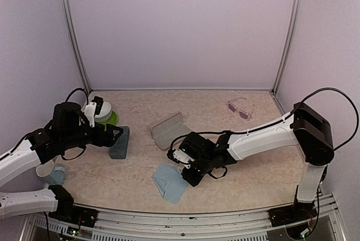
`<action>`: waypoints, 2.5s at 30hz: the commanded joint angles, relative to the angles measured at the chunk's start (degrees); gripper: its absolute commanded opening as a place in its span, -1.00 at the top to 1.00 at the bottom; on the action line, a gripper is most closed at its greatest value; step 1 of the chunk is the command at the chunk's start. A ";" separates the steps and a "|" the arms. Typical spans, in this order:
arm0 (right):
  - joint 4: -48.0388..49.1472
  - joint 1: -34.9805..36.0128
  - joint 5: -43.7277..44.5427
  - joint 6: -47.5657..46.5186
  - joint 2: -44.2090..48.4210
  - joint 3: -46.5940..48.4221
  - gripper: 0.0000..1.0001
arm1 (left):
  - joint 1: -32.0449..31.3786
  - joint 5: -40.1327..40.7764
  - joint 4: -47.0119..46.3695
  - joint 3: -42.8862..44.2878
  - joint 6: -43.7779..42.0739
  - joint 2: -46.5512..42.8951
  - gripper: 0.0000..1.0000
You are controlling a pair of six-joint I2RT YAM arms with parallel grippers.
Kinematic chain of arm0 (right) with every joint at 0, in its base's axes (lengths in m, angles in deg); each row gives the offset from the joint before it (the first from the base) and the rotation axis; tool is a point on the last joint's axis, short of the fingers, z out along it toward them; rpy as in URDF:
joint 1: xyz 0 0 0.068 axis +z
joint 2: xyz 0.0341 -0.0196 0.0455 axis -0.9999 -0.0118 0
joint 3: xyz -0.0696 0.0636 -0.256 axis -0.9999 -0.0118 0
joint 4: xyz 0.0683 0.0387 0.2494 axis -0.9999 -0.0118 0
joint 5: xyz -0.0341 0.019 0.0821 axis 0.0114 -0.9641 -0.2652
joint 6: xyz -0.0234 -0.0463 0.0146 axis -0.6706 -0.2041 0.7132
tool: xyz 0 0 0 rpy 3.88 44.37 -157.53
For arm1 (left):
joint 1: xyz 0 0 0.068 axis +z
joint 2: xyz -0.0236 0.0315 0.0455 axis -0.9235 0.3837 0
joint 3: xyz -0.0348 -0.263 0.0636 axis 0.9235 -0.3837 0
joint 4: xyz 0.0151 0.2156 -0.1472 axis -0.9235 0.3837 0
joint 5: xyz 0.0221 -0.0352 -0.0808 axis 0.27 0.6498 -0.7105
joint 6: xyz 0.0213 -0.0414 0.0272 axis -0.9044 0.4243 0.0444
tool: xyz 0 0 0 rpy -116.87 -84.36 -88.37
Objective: Organize the sunglasses
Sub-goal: Move the glasses cleaning cloth to the center of the board, then adjust the glasses cleaning cloth at the center of the board.
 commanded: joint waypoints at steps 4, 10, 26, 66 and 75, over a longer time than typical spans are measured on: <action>-2.79 -4.95 1.92 -4.36 3.48 -3.32 1.00 | -9.70 -4.32 -3.56 0.69 -1.27 8.50 -0.80; -2.39 -8.47 0.63 -8.92 4.00 -3.27 1.00 | -20.36 -4.73 -7.83 2.83 -4.65 17.35 -0.68; -2.13 -10.82 -0.36 -10.38 3.20 -2.82 0.73 | -25.93 -9.89 -19.90 9.43 -11.80 39.13 -0.19; -0.76 -12.05 4.00 20.39 29.10 -22.93 0.30 | -27.44 -7.66 -19.85 16.32 -21.86 59.81 0.32; -0.09 -12.09 3.08 20.27 27.84 -22.76 0.32 | -29.62 -5.57 -20.88 15.33 -22.35 60.15 0.50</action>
